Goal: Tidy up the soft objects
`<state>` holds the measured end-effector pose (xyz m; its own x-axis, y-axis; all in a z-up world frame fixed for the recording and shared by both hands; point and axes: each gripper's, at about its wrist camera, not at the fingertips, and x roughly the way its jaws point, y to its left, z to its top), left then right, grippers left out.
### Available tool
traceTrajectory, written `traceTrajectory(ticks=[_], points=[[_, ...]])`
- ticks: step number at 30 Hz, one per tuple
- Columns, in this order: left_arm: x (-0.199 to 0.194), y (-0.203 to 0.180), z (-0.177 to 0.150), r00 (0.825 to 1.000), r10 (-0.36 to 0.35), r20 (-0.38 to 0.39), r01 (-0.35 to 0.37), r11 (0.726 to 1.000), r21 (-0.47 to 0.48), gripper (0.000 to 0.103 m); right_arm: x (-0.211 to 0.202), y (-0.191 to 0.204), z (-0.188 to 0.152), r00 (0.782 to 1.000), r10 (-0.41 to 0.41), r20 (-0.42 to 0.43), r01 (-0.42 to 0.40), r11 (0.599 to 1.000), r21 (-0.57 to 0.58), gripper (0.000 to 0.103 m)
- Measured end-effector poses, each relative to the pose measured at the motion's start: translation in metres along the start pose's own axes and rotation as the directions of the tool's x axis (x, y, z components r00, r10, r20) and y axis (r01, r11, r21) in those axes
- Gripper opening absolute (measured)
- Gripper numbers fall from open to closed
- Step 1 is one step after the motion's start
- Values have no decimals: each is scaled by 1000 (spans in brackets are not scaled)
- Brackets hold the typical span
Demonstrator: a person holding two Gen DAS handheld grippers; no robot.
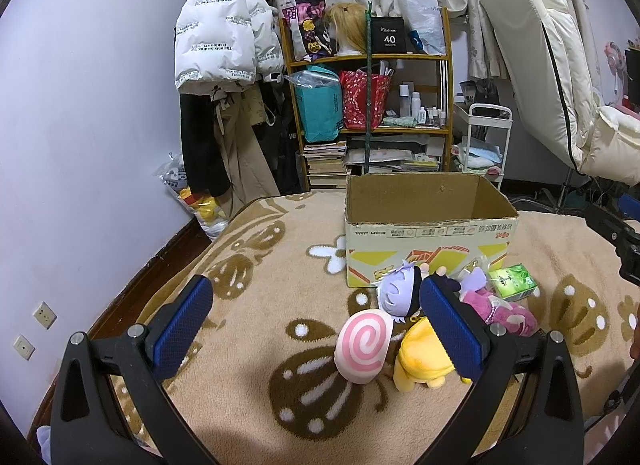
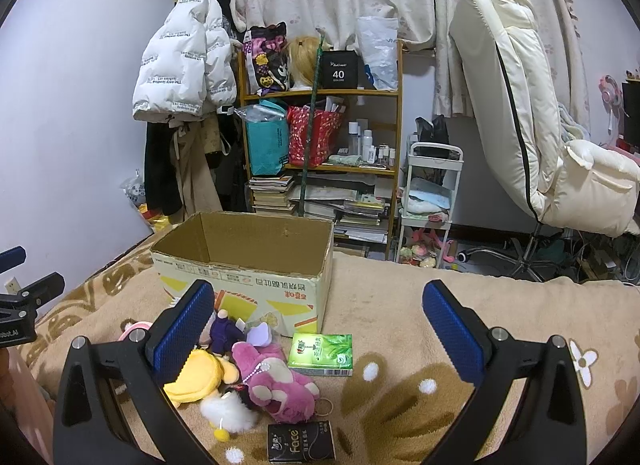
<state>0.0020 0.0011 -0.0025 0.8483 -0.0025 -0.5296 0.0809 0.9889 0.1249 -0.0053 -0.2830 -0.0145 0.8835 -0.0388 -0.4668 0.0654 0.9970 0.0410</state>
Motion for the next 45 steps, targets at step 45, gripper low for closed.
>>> traceTrajectory(ticks=[45], points=[[37,5,-1,987,-45,-154,41,999,-34,102,30,3,-7,991,16,-132,-15,1000,6,103]])
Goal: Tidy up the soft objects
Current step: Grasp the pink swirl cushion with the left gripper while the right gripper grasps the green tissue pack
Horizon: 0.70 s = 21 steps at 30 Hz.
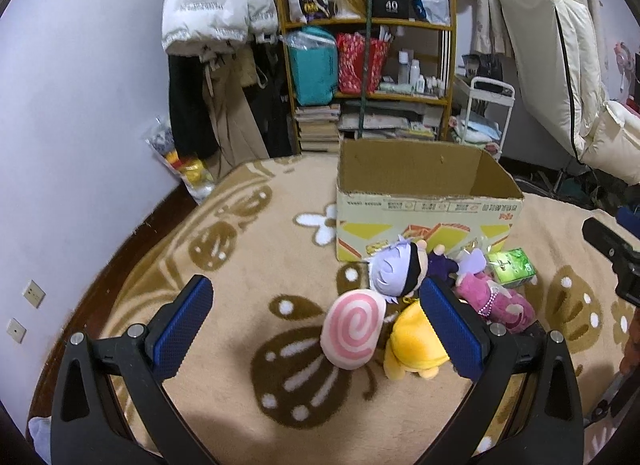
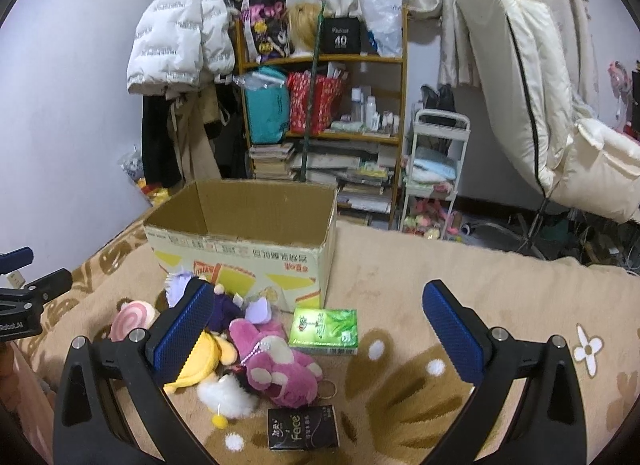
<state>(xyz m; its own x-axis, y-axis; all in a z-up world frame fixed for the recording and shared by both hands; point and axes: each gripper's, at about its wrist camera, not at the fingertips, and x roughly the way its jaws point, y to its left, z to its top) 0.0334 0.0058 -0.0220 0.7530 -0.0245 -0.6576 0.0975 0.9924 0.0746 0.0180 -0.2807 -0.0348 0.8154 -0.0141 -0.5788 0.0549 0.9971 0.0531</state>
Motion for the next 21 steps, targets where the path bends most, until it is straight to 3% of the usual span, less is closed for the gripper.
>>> traceTrajectory(ticks=[11,17,21], points=[[44,-19,5,989,16,-149,-12,1000,29,102,44,5,-4,991,44,-123,-45,999,-9,103],[73,-26,5,971,40,-235,-33,999,36,102,69,2,-6,982,44,-181,-46,999,-7,103],[95,-29,3,950,41,-310,-32,999,33,102,88,-3,-9,975,39,-221,-41,999,-4,103]])
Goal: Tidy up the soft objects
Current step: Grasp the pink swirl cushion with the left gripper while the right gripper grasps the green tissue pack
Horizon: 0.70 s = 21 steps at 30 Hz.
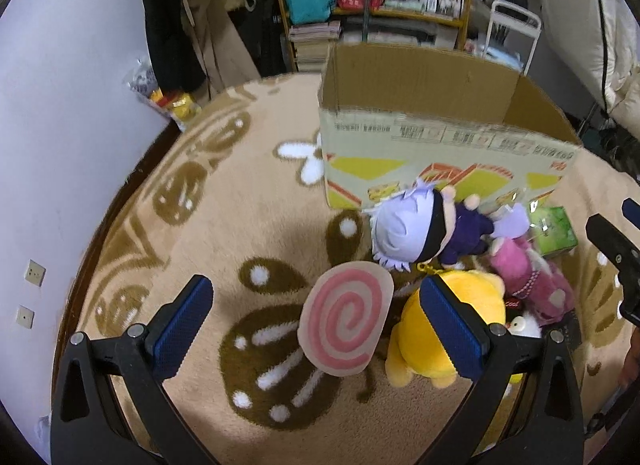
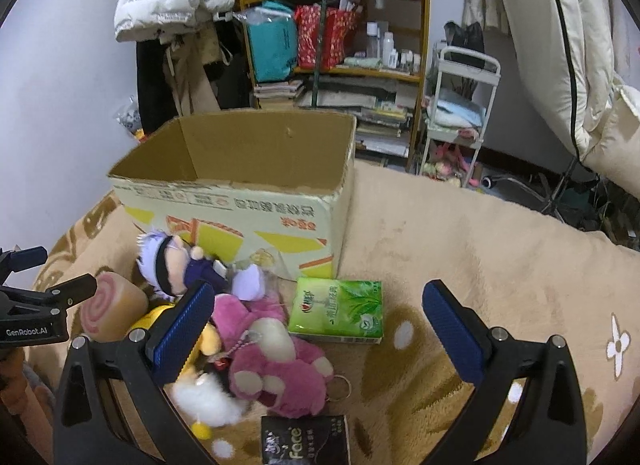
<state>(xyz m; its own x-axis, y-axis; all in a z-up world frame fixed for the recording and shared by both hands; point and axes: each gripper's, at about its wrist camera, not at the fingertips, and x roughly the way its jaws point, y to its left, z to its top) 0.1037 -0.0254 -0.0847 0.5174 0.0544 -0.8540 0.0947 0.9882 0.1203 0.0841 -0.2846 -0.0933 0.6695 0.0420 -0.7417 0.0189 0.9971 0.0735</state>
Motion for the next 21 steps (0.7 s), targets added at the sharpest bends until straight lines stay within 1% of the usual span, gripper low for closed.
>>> traceTrajectory(ticks=[3,5,7,11,14,15,16,17,19,21], points=[[16,-3,2,999,-3,-50,3,1000,2,102,15,-7,-1,999,1,-33,0,1000,12,103],[25,-4,2,995,-31,-95,30,1000,-9,102,25,-12,-1,998,6,-59,-5,1000,26,103],[33,-3,2,991,-53,-122,50,998,-28,102,33,-16,-3,997,11,-79,-8,999,38,103],[41,-6,-1,989,-37,-144,35,999,-17,102,51,-23,-7,993,31,-118,-25,998,57,103],[50,-8,-2,983,-45,-180,43,999,-17,102,64,-26,-11,988,49,-144,-40,997,66,103],[54,-9,-2,981,-35,-190,33,999,-13,101,67,-27,-11,986,57,-155,-47,996,71,103],[57,-8,-3,981,-24,-194,24,1000,-6,99,71,-28,-13,984,70,-165,-58,995,76,102],[60,-8,-4,980,-19,-197,19,1000,0,93,74,-28,-14,981,83,-173,-70,994,80,101],[67,-7,-5,975,-30,-218,30,1000,-2,88,80,-27,-17,978,96,-186,-83,993,78,99],[71,-8,-6,971,-41,-236,41,999,-6,83,84,-25,-19,974,110,-199,-98,993,68,93]])
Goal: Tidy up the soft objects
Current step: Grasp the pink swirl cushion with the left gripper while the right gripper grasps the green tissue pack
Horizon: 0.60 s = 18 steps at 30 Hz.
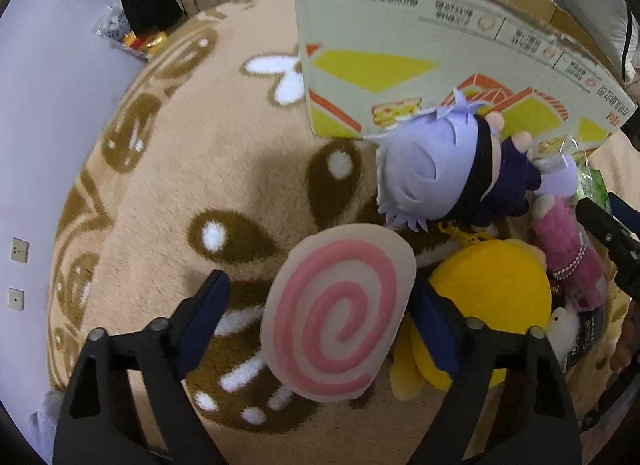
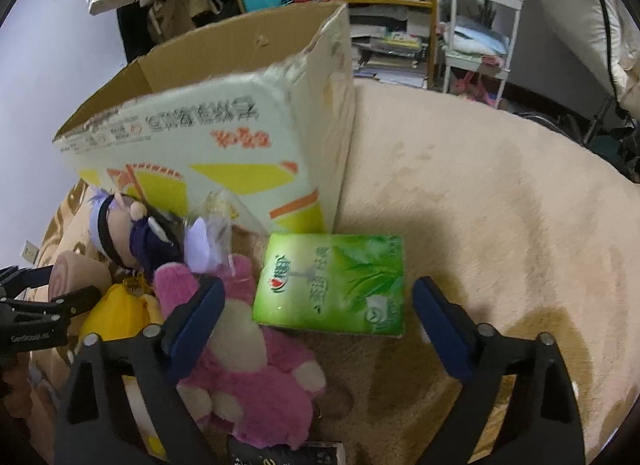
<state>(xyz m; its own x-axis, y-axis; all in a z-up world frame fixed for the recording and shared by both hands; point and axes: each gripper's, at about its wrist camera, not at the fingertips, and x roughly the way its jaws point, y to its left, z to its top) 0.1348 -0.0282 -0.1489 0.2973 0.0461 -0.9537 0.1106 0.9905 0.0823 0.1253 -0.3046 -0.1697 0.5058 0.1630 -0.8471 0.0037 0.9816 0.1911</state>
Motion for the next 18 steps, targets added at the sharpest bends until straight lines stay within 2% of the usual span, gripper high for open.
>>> traceTrajectory(ticks=[2,8,16,18], points=[[3,0,-1,1000,-3,-9,3,1000,4,73,2,1,-2,1000,0,-3,0,1000,-7,93],[8,0,-1,999,-41,-20,41,999,-2,59,2,-1,-2,1000,-2,-22,2,1000,12,92],[8,-1,-2,999,-41,-11,41,999,1,51,-1,-8,-4,999,-13,-44,15,999,30,92],[7,-1,-3,999,-40,-10,40,999,2,50,-1,-10,-4,999,-15,-49,16,999,35,87]])
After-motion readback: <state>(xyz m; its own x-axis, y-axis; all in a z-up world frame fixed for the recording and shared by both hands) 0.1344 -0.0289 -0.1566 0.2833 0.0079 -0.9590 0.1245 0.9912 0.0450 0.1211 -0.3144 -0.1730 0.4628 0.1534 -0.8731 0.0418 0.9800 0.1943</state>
